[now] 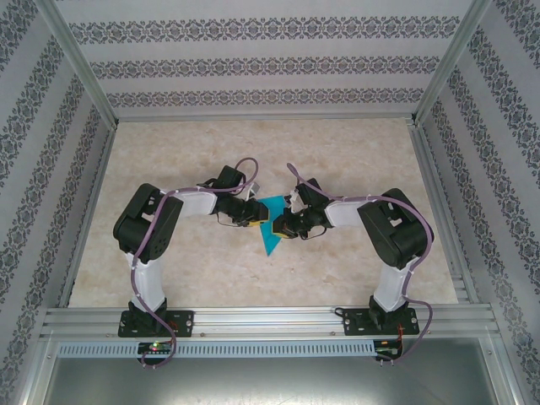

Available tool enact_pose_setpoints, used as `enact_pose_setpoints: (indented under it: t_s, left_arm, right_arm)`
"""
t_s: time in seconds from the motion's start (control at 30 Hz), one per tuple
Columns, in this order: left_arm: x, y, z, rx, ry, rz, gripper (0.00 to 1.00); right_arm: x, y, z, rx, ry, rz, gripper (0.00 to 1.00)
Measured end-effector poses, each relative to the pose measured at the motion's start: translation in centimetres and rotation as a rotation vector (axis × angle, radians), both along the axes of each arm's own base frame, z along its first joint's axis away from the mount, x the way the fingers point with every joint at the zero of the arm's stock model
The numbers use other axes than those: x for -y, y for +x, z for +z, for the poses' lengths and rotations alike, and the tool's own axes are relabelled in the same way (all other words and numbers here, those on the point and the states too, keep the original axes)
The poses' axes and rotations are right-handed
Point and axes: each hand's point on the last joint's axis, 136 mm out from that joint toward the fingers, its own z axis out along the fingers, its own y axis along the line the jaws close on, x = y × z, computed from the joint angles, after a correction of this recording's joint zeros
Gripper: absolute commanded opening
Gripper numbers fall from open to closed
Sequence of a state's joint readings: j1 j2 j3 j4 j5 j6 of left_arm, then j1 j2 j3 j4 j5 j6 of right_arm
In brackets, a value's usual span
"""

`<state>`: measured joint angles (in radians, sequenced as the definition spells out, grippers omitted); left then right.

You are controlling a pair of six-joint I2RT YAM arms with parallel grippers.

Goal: Fold a paper plane with a square sheet of paper (pick it up from the middle)
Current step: Third fold the triangle at the center of the table.

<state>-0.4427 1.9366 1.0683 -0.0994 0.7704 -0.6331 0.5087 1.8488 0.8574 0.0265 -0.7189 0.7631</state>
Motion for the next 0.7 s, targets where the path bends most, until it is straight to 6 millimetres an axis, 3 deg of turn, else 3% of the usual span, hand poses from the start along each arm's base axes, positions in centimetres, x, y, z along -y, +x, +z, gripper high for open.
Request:
enact_pose_setpoints:
  t_s: [0.17,0.4,0.7]
  left_arm:
    - [0.2,0.4,1.7,0.028,-0.025,0.005,0.34]
    - [0.0,2.4,3.3,0.089,-0.018,0.011,0.33]
    - [-0.4,2.0,-0.4,0.018,0.041,-0.007,0.32]
  right_arm:
    - [0.0,0.0,0.0,0.003,0.000,0.002,0.13]
    - [0.0,0.0,0.0,0.005,0.000,0.005,0.13]
    - [0.0,0.0,0.1,0.007,0.001,0.005,0.17]
